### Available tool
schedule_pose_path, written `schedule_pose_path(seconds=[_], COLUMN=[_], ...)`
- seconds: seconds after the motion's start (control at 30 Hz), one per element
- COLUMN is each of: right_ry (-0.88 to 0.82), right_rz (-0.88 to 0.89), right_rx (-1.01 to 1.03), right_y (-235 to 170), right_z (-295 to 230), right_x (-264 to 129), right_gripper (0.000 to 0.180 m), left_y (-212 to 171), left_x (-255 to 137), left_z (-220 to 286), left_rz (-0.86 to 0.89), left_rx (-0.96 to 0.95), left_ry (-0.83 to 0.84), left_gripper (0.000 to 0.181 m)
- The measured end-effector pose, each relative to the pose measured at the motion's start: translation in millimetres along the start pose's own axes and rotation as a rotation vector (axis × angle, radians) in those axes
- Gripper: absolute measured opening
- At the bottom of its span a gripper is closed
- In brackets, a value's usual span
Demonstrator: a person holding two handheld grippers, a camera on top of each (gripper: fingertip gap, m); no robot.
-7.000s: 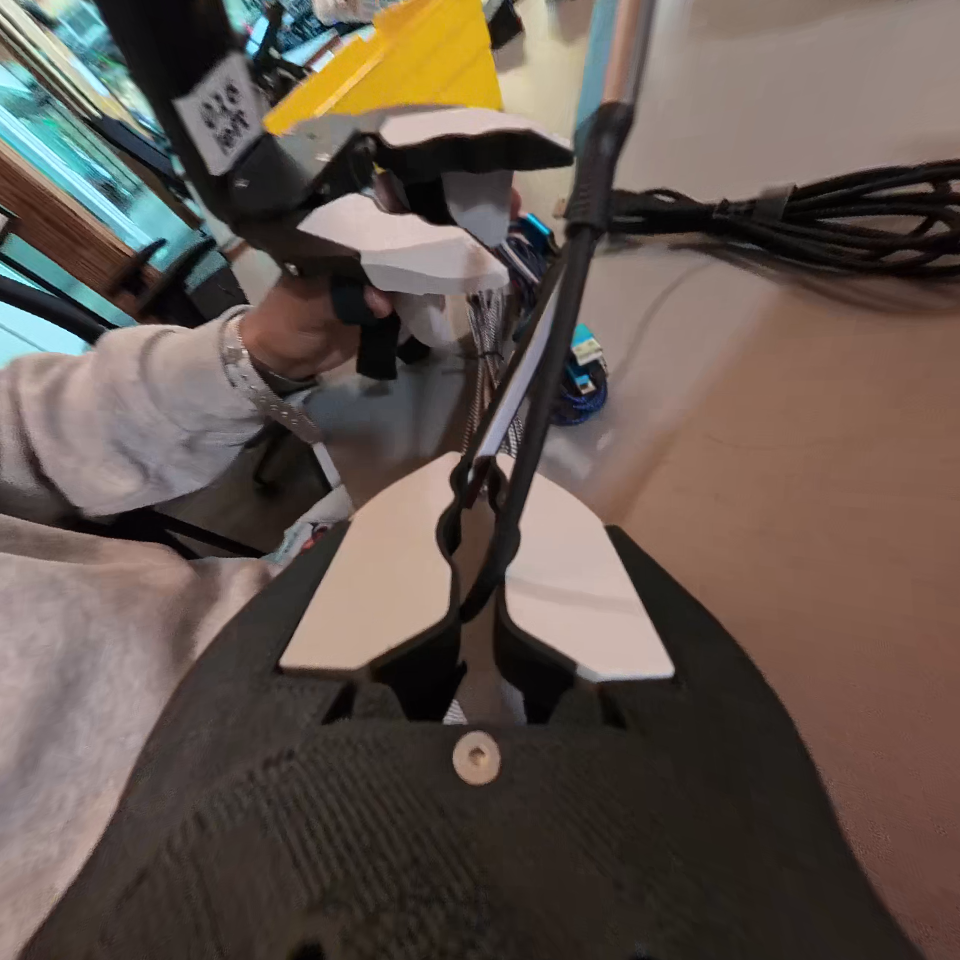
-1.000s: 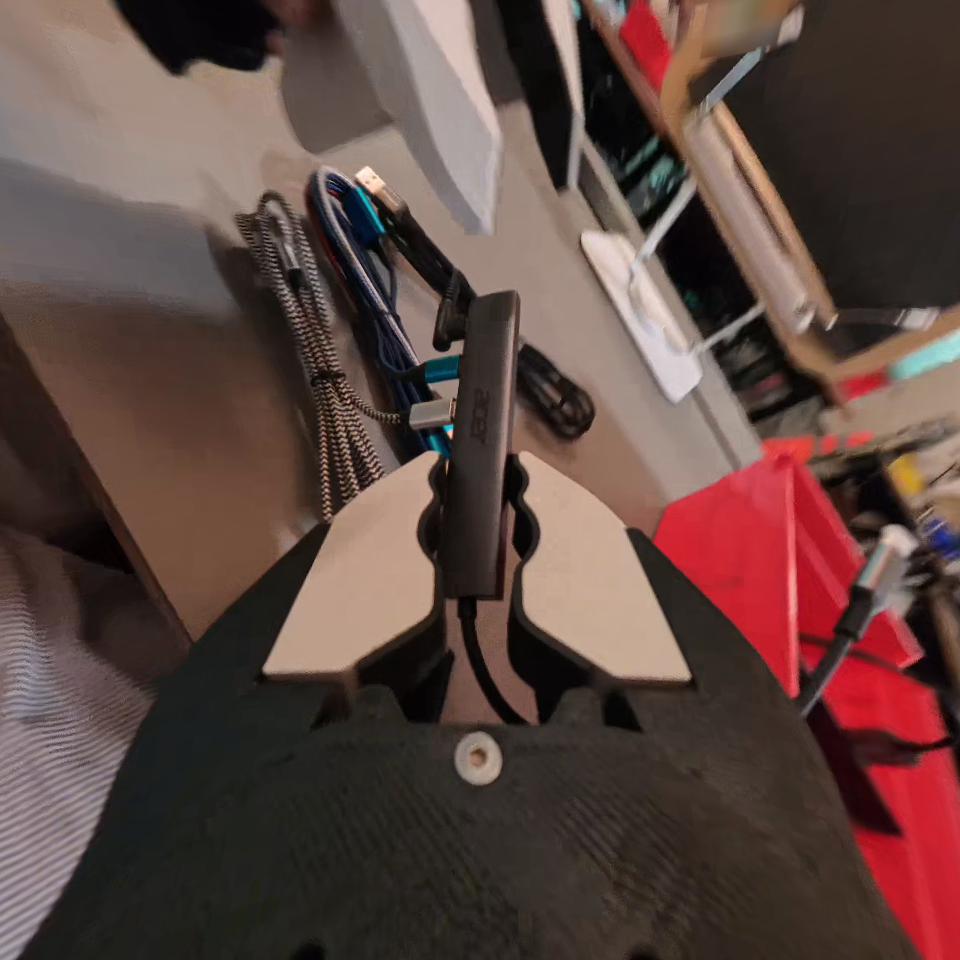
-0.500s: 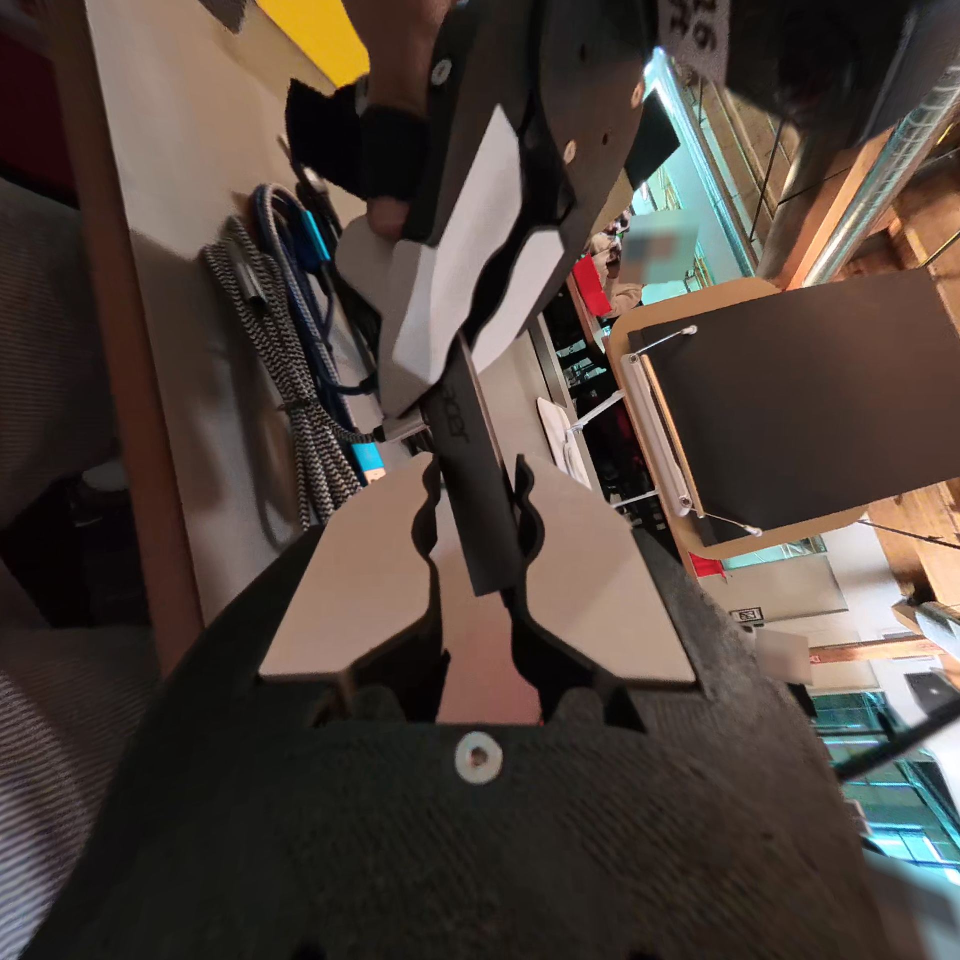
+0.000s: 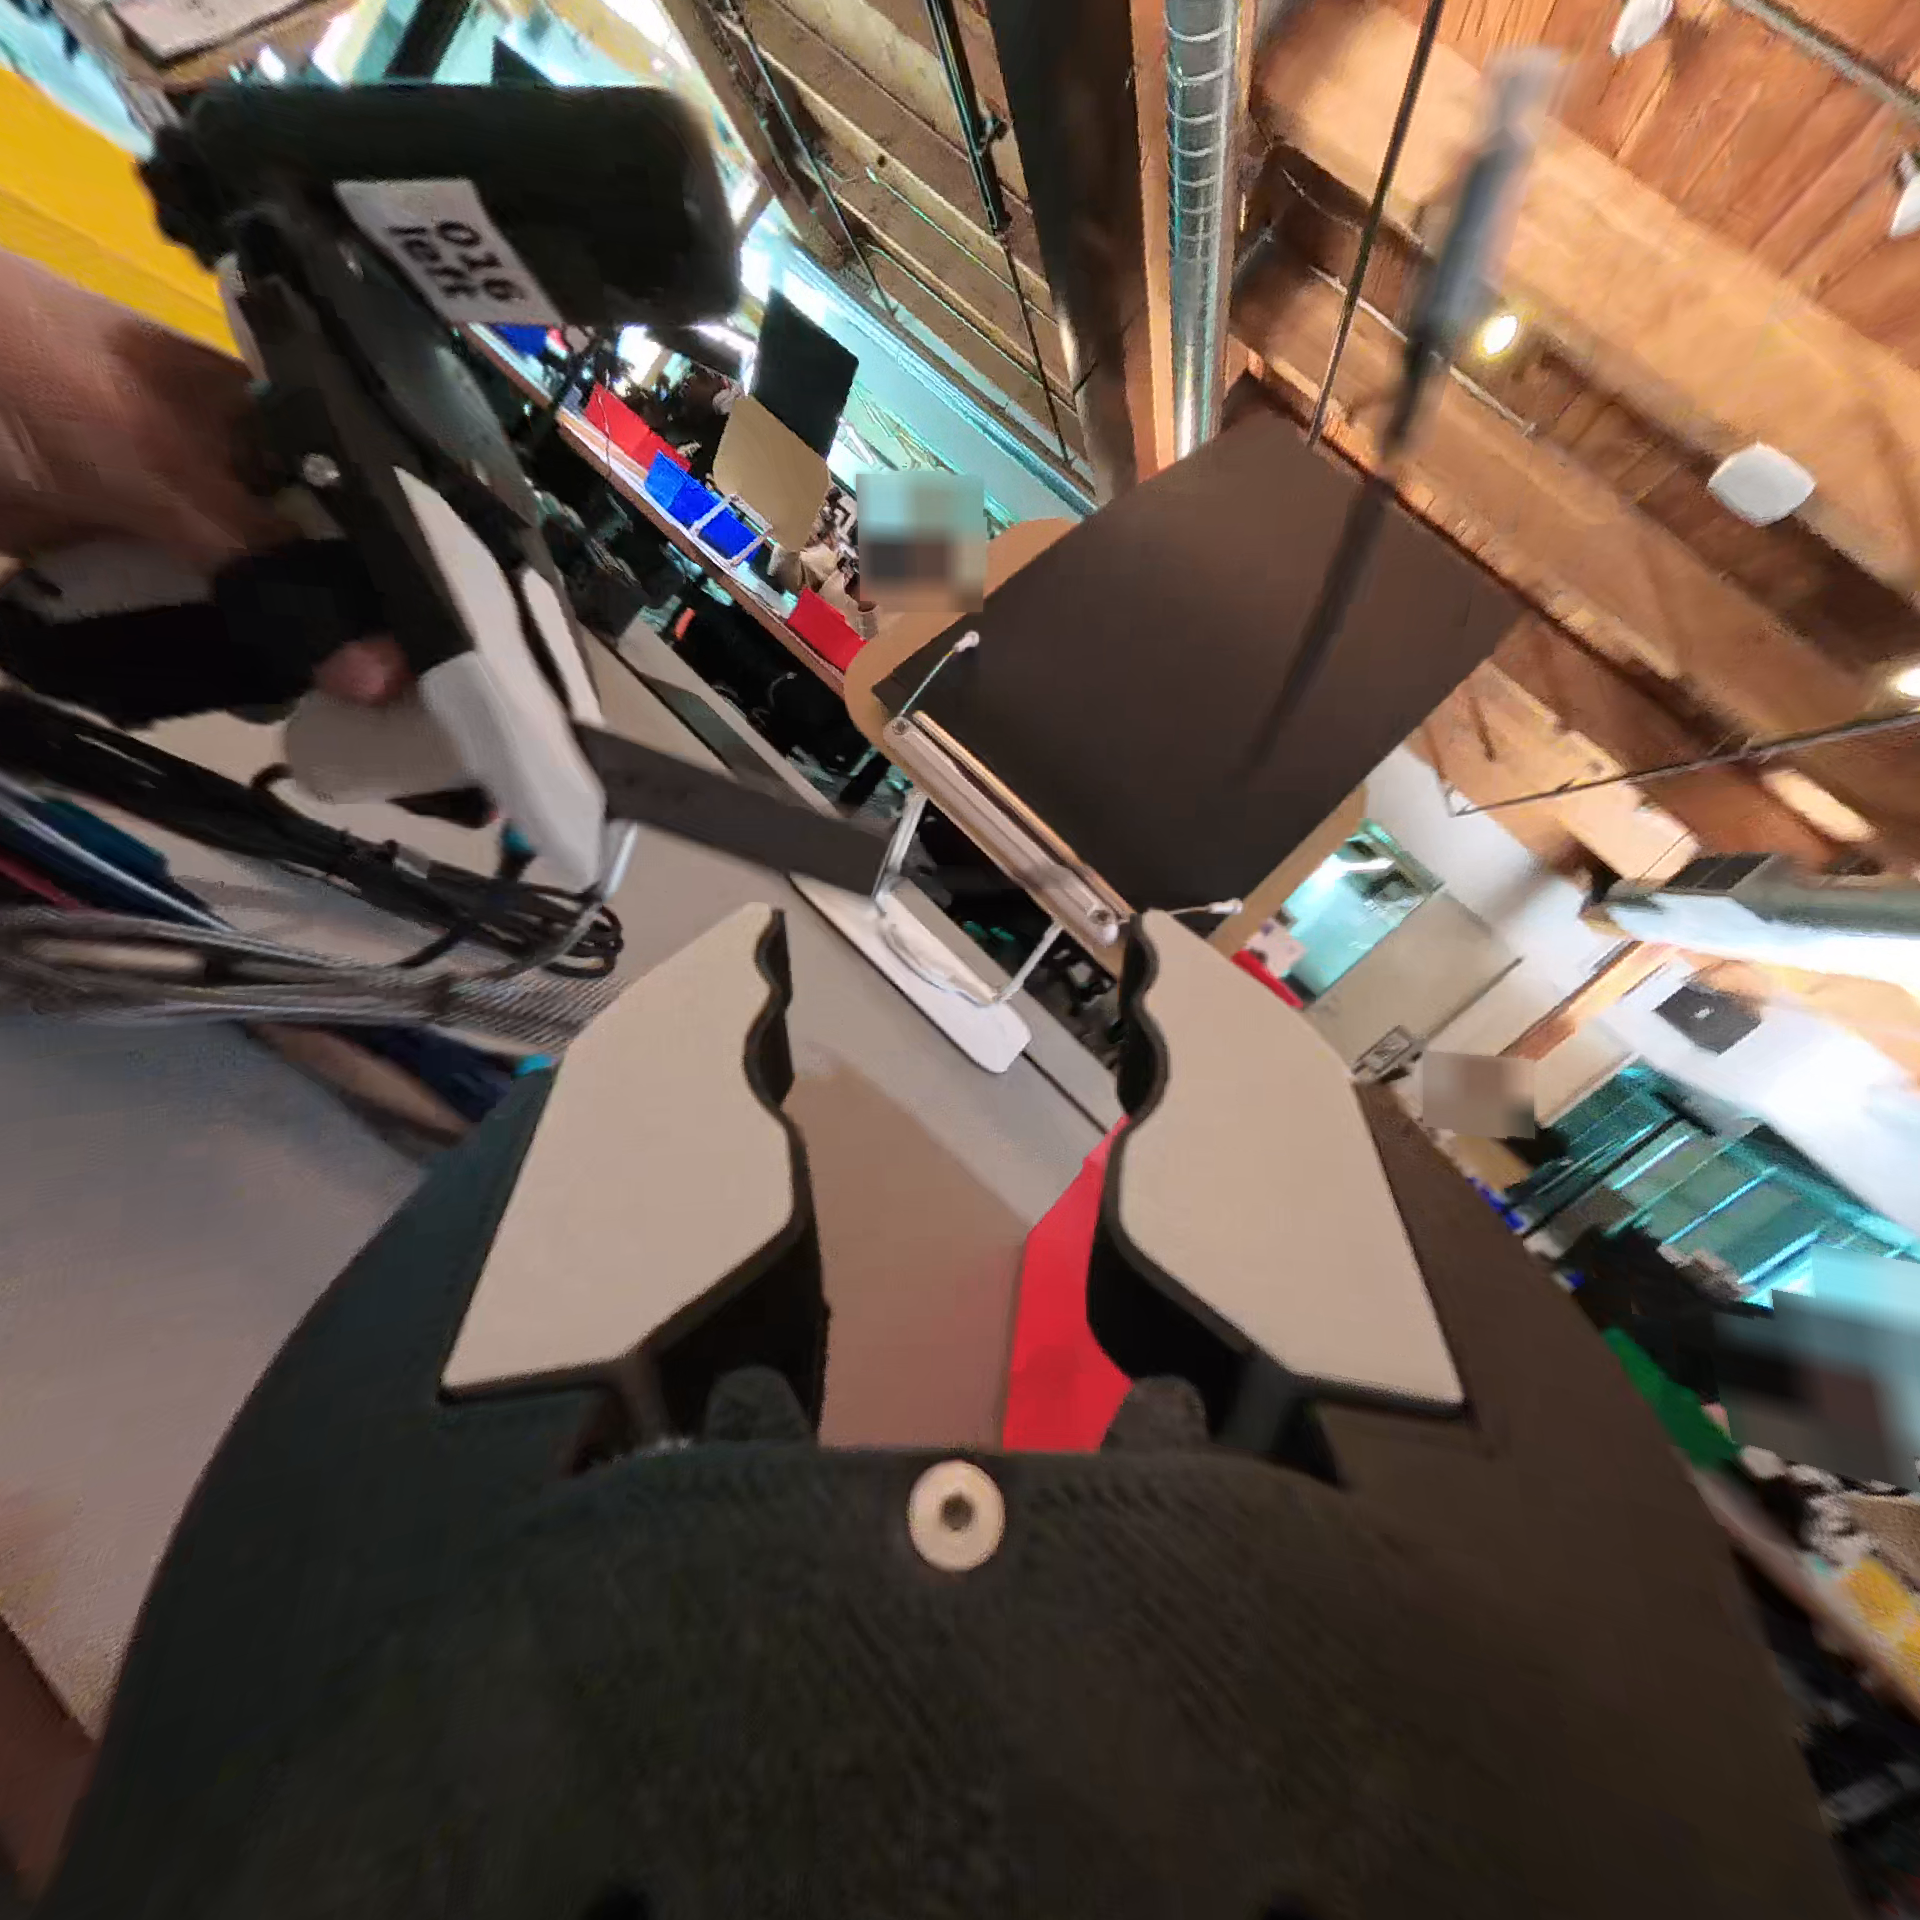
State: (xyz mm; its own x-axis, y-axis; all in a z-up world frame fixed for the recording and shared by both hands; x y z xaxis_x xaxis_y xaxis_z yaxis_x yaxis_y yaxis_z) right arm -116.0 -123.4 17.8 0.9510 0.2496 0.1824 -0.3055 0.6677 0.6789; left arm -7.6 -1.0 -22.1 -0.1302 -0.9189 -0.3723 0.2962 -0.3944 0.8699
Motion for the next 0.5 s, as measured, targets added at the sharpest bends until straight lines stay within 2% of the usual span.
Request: schedule_pose_path(seconds=[0.1, 0.17, 0.2, 0.27, 0.37, 0.5], right_ry=[0.061, 0.128, 0.157, 0.205, 0.288, 0.302], right_rz=[-0.013, -0.040, -0.048, -0.038, 0.008, -0.035], right_rx=[0.053, 0.064, 0.068, 0.081, 0.120, 0.136], right_y=[-4.6, -6.9, -6.7, -2.7, 5.7, -1.7], right_z=[-7.5, -21.3, -28.2, -39.6, -54.2, -60.4], right_x=[2.4, 5.9, 7.4, 9.8, 15.9, 42.1], right_gripper=[0.057, 0.056, 0.056, 0.049, 0.030, 0.031], left_y=[11.6, 6.6, 2.8, -2.9, -5.4, -7.4], left_x=[-23.4, -31.3, -31.5, -26.9, -14.2, 1.3], left_z=[-28.4, -40.6, -43.7, -44.4, -36.4, -24.0], left_rz=[0.353, 0.486, 0.506, 0.489, 0.438, 0.395], left_rx=[-0.404, -0.619, -0.668, -0.689, -0.660, -0.647], left_ry=[-0.081, -0.184, -0.209, -0.216, -0.215, -0.237], left_gripper=[0.009, 0.009, 0.009, 0.009, 0.010, 0.009])
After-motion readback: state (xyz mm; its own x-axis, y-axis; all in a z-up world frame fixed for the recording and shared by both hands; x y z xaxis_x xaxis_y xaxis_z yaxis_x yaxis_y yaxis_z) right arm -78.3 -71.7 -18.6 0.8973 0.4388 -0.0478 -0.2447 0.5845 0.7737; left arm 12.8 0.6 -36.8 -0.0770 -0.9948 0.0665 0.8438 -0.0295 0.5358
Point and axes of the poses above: each gripper's, where its closed fingertips meet, x out along the fingers, y out of its top, z = x × y across the jaws, the point moved 5 cm from there along -x, back along the fingers, and after that the axes turned 5 degrees about -x, right-handed, at the moved point
